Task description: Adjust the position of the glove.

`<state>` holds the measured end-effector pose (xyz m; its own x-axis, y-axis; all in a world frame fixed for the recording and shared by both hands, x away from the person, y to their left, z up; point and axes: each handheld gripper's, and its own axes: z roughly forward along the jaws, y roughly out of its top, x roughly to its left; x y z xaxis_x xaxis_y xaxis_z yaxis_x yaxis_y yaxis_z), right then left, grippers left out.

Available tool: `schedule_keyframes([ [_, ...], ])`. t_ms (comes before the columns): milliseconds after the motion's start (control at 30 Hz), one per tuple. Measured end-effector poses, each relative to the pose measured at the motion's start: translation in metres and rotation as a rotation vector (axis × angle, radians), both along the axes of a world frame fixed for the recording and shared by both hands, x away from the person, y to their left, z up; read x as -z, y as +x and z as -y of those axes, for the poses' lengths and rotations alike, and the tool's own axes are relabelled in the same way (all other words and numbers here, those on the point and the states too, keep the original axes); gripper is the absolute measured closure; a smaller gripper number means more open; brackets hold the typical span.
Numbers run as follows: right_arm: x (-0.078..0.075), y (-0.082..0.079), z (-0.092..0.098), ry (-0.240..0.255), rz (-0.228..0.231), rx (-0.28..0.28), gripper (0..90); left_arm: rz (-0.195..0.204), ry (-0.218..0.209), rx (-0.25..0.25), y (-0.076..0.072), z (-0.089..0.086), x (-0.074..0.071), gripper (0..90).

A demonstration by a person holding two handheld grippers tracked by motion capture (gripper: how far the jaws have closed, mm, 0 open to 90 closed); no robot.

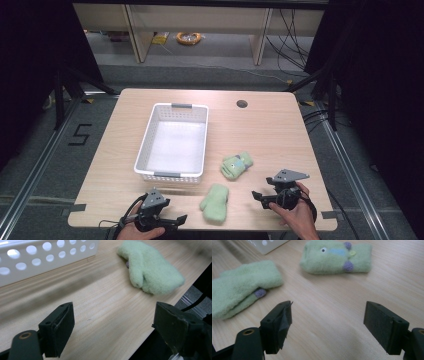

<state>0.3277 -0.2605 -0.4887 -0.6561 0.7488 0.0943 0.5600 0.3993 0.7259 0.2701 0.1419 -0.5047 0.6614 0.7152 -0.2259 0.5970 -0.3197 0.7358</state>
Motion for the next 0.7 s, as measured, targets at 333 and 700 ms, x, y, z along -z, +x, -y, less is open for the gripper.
schedule_keyframes([
  [333, -0.001, 0.000, -0.003, 0.006, 0.004, -0.016, 25.4, -0.018, -0.036, -0.012, -0.001, 0.003, 0.000, 16.4],
  [700, -0.007, 0.001, -0.010, 0.043, 0.025, -0.063, 34.0, -0.001, -0.038, 0.045, -0.005, 0.013, -0.001, 18.6],
])
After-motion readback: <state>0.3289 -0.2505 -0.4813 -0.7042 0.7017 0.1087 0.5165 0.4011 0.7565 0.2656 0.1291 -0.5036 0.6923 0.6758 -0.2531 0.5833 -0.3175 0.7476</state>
